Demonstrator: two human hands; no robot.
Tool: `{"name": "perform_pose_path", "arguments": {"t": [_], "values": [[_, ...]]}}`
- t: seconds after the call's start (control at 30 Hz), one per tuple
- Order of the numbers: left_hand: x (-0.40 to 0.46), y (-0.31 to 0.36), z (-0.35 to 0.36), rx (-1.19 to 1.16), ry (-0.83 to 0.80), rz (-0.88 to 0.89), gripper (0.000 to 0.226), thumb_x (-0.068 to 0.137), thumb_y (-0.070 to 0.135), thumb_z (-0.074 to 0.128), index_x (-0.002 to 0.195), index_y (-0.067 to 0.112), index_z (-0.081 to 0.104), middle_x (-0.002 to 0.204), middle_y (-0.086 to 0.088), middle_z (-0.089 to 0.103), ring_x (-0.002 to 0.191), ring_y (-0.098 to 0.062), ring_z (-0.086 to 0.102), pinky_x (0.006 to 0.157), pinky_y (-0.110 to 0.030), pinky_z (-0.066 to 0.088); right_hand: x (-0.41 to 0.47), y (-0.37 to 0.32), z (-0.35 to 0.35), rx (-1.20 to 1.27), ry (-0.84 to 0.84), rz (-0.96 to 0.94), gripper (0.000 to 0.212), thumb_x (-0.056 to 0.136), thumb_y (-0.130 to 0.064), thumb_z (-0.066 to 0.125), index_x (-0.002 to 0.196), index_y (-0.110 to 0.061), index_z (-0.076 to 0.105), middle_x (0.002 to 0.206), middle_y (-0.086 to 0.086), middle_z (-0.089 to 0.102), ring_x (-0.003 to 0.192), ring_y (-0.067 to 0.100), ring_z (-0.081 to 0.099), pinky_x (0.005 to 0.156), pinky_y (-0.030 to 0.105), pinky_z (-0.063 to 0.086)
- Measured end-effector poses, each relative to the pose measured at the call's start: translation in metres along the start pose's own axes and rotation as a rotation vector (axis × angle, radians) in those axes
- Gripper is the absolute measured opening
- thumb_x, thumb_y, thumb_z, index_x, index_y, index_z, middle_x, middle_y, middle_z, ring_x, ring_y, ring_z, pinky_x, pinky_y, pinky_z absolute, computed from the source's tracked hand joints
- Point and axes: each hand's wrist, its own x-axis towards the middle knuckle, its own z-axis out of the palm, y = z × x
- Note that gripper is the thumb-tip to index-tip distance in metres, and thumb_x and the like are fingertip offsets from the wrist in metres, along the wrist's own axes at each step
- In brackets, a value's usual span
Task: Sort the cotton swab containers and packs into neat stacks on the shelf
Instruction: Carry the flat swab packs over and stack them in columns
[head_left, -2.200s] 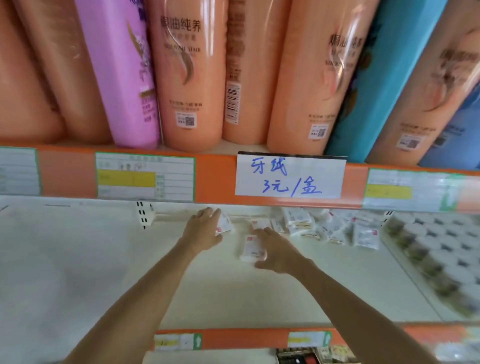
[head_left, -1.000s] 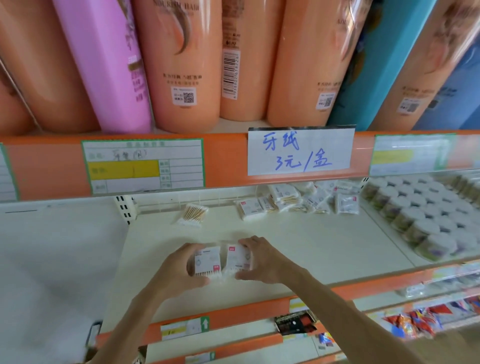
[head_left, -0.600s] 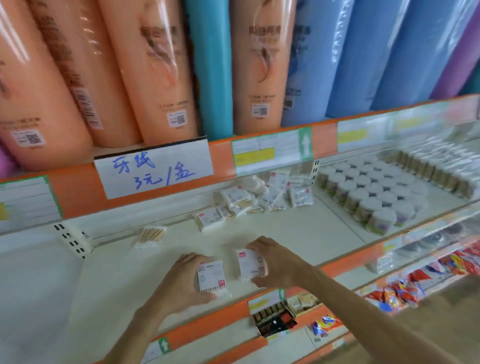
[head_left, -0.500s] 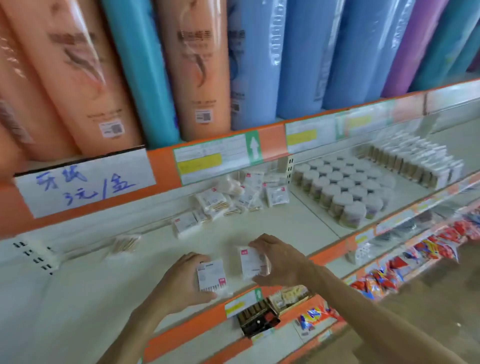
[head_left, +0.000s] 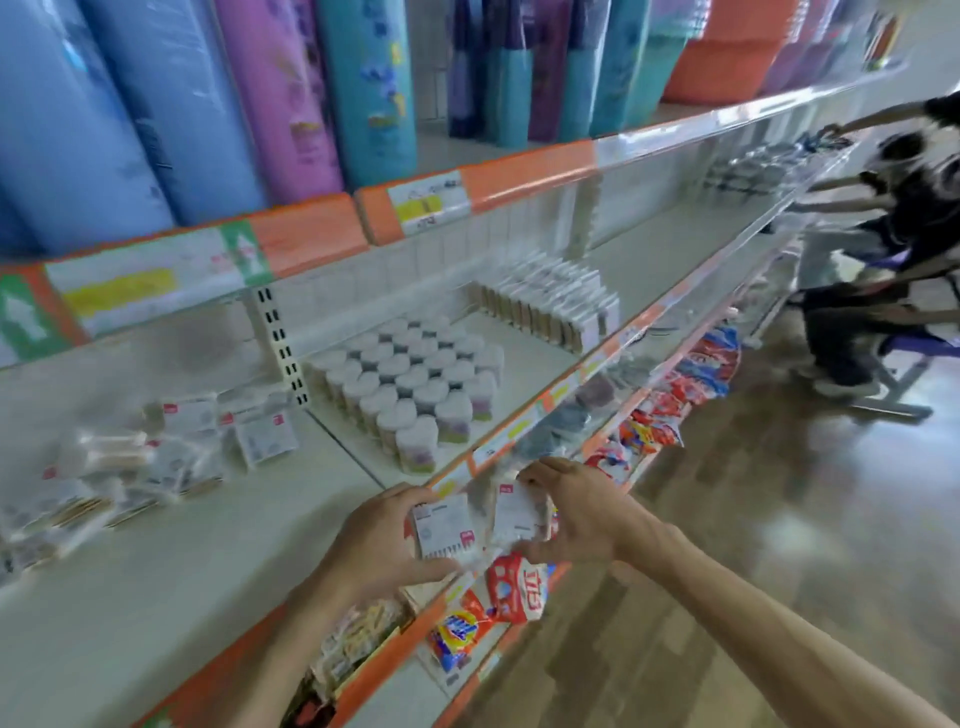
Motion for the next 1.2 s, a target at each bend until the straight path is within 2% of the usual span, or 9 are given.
{"name": "perform_pose_path", "arguments": {"t": [0.13,0.27,0.37,0.57,0.63,0.77,0.87,1.03,1.2], "values": [[0.060,0.052,0.033,-0.026,-0.016,0.077,0.082,0.055,0.070,0.080,0.124,0.029,0.060,0.116,0.014,0.061,0.104,-0.007,0.061,0.088,-0.030,0.051,-0.025,0.070,-0.020,0.008,0.024,0.090,0.091,0.066,-0.078,0.062,0.133,-0.017,0.053,0.122,0.000,0.059,0.112,0.024,0.058,0.095,0.039,0.049],[0.109,0.091,0.057,-0.034,-0.015,0.146,0.080,0.054,0.073,0.077,0.121,0.030,0.061,0.113,0.014,0.061,0.102,-0.007,0.060,0.088,-0.034,0.051,-0.042,0.126,-0.039,0.048,0.031,0.159,0.092,0.070,-0.072,0.068,0.142,-0.018,0.047,0.130,-0.003,0.053,0.120,0.019,0.053,0.101,0.036,0.047],[0.144,0.117,0.067,-0.024,-0.029,0.198,0.082,0.056,0.074,0.075,0.122,0.029,0.060,0.114,0.012,0.061,0.103,-0.009,0.060,0.088,-0.034,0.051,-0.046,0.161,-0.057,0.038,0.081,0.186,0.100,0.074,-0.070,0.070,0.152,-0.018,0.034,0.147,-0.001,0.046,0.135,0.019,0.044,0.111,0.031,0.039],[0.220,0.153,0.090,-0.032,-0.043,0.258,0.085,0.058,0.065,0.082,0.130,0.025,0.058,0.123,0.010,0.059,0.111,-0.009,0.058,0.096,-0.031,0.050,-0.036,0.227,-0.082,0.031,0.162,0.197,0.088,0.072,-0.069,0.073,0.144,-0.026,0.044,0.134,-0.007,0.052,0.118,0.017,0.056,0.098,0.036,0.049],[0.245,0.160,0.097,-0.024,-0.040,0.277,0.086,0.060,0.067,0.081,0.131,0.027,0.057,0.124,0.012,0.057,0.111,-0.007,0.055,0.095,-0.030,0.049,-0.025,0.252,-0.088,0.027,0.143,0.201,0.091,0.071,-0.071,0.071,0.146,-0.030,0.039,0.139,-0.011,0.049,0.121,0.015,0.055,0.100,0.036,0.049],[0.303,0.165,0.099,-0.010,-0.004,0.311,0.088,0.060,0.068,0.081,0.135,0.028,0.055,0.122,0.016,0.054,0.112,-0.004,0.054,0.094,-0.030,0.051,0.008,0.308,-0.104,-0.040,0.040,0.203,0.092,0.069,-0.076,0.068,0.145,-0.030,0.041,0.135,-0.010,0.051,0.118,0.015,0.057,0.099,0.037,0.050],[0.343,0.171,0.096,0.005,0.053,0.314,0.085,0.062,0.065,0.081,0.135,0.030,0.053,0.123,0.017,0.054,0.111,-0.002,0.052,0.092,-0.027,0.049,0.037,0.346,-0.125,-0.083,-0.015,0.158,0.088,0.075,-0.069,0.071,0.147,-0.027,0.043,0.139,-0.008,0.052,0.124,0.015,0.053,0.104,0.031,0.046],[0.415,0.185,0.098,-0.031,0.114,0.291,0.081,0.065,0.059,0.084,0.134,0.029,0.054,0.121,0.018,0.052,0.105,0.002,0.050,0.087,-0.020,0.048,0.094,0.404,-0.156,-0.073,-0.019,0.133,0.084,0.079,-0.061,0.074,0.148,-0.025,0.043,0.140,-0.010,0.052,0.124,0.011,0.054,0.104,0.021,0.042],[0.465,0.195,0.103,-0.001,0.075,0.267,0.088,0.060,0.079,0.068,0.131,0.029,0.053,0.118,0.021,0.049,0.106,0.000,0.051,0.087,-0.022,0.048,0.130,0.454,-0.164,0.000,0.006,0.138,0.087,0.078,-0.062,0.075,0.148,-0.023,0.043,0.136,-0.011,0.052,0.121,0.010,0.054,0.095,0.012,0.036]]}}
